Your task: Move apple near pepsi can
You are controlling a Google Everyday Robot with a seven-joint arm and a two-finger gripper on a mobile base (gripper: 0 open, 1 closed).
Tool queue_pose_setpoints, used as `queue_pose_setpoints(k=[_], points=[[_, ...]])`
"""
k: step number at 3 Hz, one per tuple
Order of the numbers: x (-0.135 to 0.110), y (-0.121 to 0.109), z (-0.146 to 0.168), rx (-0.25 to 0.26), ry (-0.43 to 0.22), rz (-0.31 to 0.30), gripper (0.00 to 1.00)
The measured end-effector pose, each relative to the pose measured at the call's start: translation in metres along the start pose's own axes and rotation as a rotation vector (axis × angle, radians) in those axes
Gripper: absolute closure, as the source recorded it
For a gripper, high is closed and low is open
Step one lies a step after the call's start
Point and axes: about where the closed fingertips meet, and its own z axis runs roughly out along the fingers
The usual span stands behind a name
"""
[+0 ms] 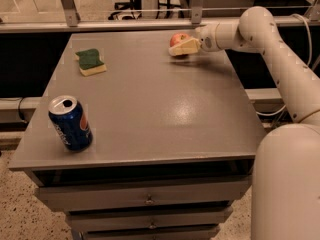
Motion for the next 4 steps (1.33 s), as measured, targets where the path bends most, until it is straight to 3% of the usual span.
queue_pose_setpoints(k=[1, 2, 3, 4], points=[[-0.001, -0.001, 0.012, -0.011, -0.015, 0.012, 0.46], [-0.001, 0.004, 0.013, -0.021, -0.017, 0.020, 0.69], [-0.020, 0.028, 0.005, -0.046, -0.040, -0.005, 0.92], [-0.096, 0.100, -0.052, -0.059, -0.146, -0.081, 1.00]])
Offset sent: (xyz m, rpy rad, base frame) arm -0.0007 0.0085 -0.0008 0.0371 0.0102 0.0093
